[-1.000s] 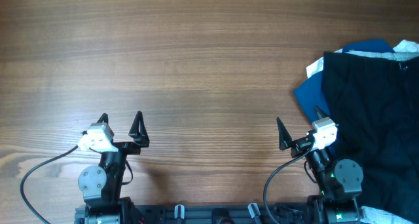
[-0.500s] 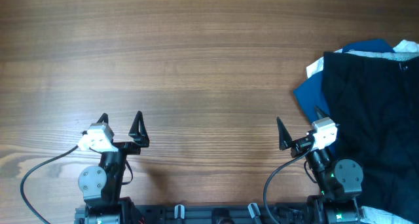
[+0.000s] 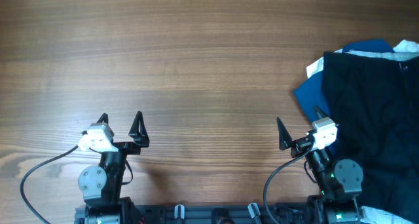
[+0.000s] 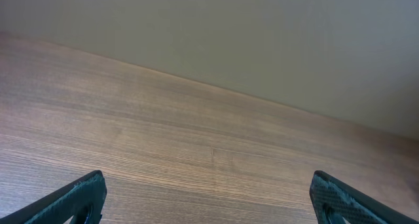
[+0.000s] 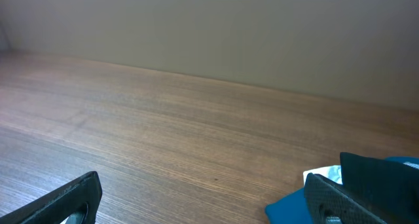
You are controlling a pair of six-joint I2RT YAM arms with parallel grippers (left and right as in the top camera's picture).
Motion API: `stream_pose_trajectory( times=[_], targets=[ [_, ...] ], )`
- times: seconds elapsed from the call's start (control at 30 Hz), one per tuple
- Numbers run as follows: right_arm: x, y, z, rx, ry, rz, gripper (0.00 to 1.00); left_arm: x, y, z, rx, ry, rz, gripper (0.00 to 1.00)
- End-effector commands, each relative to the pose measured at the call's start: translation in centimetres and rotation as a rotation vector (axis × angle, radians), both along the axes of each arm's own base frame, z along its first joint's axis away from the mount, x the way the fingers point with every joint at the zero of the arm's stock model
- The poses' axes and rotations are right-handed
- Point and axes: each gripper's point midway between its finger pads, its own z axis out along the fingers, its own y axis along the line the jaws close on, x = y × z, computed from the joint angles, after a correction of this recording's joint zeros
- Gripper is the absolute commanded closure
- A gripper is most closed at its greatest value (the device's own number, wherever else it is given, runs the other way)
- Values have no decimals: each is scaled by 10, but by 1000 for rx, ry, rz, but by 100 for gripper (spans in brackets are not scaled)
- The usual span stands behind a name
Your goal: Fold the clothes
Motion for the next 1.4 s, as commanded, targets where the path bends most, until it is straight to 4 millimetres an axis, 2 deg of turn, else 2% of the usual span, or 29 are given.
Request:
stream_pose_trajectory(
  times=[0.0,0.13,0.17,0.23,0.33,0.4,0.43,0.57,0.63,0.7,0.73,0.8,0.87,0.93,1.03,1.07,1.13,1.17,1.23,1.27,1.37],
  targets=[
    [1,-2,-5,13,14,-11,0,1,12,6,36,-28,69,0],
    [1,-2,-5,13,16,-14,1,1,12,-4,31,11,69,0],
    [5,-12,6,-64,-52,-66,0,1,12,-5,23,18,69,0],
    [4,-7,17,-81,-104,-37,0,1,7,-4,21,14,42,0],
    [2,0,18,-68,-107,2,0,0,2,-2,20,6,12,0],
    [-7,22,25,39,-104,138,0,1,-3,13,24,-58,-18,0],
    [-11,30,33,100,-109,192,0,0,-5,29,-4,-112,-27,0],
    [-13,32,63,178,-124,202,0,-4,-5,69,-47,-135,-23,0],
    [-7,32,84,195,-101,200,0,1,-4,89,-56,-62,-18,0],
    [15,33,108,227,-12,192,0,15,-2,107,-71,71,-13,0],
    [25,34,113,243,40,186,0,23,-1,115,-76,123,-11,0],
    [61,36,121,286,273,152,0,47,1,132,-90,269,-7,0],
    [90,38,126,289,450,130,0,66,3,133,-108,432,-3,0],
    [118,39,128,289,572,112,1,83,5,123,-120,578,0,0],
    [138,31,112,276,619,48,0,95,-3,110,-150,638,-53,0],
    [149,-4,87,323,688,-168,0,96,-10,103,-168,665,-87,0],
    [148,-77,44,372,790,-535,1,93,-12,99,-178,688,-100,0],
    [147,-98,28,391,827,-619,0,92,-12,99,-179,692,-100,0],
    [146,-131,-6,439,912,-726,0,91,-14,99,-191,693,-108,0],
    [148,-150,-31,470,959,-786,0,91,-16,99,-195,694,-117,0],
    [160,-167,-84,452,1030,-842,5,90,-16,98,-195,700,-116,0]
  ],
)
